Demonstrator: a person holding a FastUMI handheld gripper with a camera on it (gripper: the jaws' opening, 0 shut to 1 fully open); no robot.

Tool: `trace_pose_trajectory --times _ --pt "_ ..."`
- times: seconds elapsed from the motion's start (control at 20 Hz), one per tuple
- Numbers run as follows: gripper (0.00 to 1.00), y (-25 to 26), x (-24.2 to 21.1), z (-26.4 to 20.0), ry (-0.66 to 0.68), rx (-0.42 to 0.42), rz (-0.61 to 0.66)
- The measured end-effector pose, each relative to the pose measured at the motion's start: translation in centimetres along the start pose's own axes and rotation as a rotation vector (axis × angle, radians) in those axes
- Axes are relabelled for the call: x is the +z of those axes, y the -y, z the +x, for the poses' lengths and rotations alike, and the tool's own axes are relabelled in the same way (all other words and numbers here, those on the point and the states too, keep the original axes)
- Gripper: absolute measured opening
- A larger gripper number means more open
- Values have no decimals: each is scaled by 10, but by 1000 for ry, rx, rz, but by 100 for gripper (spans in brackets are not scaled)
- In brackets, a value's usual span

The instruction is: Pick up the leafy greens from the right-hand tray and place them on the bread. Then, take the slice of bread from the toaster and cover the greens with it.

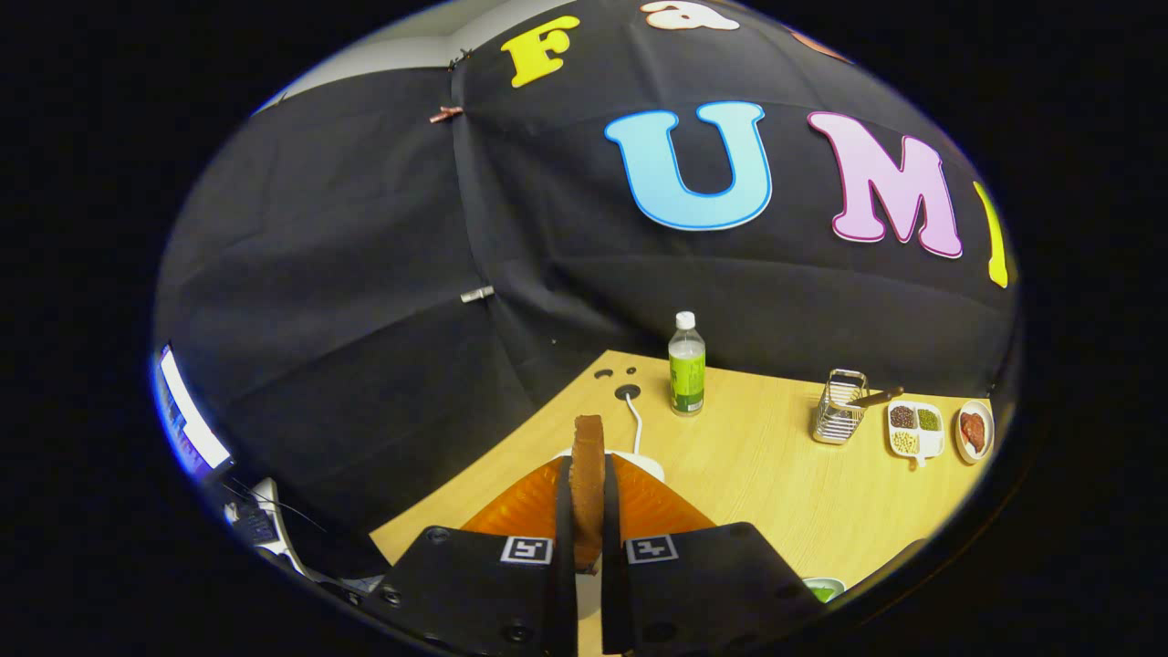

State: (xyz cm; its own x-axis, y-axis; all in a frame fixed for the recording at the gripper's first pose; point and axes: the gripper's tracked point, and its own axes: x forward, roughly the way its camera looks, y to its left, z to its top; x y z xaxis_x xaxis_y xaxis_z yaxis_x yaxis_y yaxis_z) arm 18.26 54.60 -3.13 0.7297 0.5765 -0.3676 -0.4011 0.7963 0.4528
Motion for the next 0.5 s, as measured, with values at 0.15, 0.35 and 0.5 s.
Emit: trace_pose_trajectory --times 0.15,0.35,0.5 --pt "15 15 24 -35 48 4 3" --pt "14 67 19 -83 52 -57 21" --pt "14 118 -12 -112 22 -147 46"
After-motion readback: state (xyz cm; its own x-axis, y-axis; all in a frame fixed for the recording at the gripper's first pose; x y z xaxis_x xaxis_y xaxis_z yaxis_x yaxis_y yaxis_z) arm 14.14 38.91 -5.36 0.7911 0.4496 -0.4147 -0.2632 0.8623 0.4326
